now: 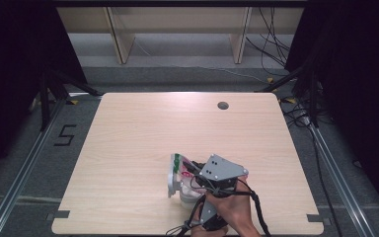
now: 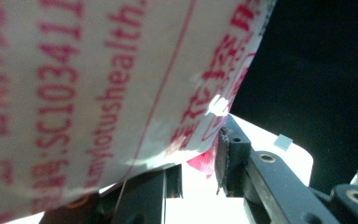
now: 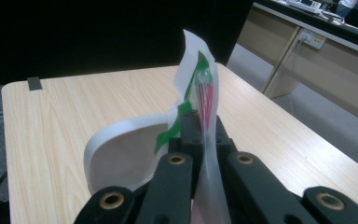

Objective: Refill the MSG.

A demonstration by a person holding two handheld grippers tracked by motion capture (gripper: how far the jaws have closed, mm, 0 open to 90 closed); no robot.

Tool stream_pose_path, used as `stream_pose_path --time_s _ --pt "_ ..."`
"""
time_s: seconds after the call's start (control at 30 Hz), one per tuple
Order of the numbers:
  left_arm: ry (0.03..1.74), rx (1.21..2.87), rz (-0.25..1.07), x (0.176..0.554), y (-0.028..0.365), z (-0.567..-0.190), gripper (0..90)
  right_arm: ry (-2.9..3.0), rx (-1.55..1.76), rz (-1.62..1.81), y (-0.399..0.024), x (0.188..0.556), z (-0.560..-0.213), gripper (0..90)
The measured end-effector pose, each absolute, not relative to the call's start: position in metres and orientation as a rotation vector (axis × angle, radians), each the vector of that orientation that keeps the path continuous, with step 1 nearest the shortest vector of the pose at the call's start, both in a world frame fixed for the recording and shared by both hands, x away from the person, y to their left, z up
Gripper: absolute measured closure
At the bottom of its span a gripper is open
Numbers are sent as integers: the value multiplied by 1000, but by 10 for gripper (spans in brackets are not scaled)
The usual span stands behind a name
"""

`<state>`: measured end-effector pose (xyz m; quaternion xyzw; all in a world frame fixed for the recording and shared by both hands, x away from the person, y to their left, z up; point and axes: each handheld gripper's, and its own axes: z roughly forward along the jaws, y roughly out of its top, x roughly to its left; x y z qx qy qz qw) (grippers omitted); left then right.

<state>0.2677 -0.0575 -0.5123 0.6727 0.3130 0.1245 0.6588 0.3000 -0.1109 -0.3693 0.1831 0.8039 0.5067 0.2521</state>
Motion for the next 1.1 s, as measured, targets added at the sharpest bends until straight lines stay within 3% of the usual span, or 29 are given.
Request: stream_pose_path --time_s 0.67,0.83,1.1 --pt "728 1493 266 266 -60 -513 736 2194 508 1410 -118 301 -367 900" --pt "710 1621 327 268 -52 -513 726 2187 521 1428 -122 302 -366 900" --pt "721 1607 298 269 -53 -516 693 2182 546 1475 -130 304 -365 900"
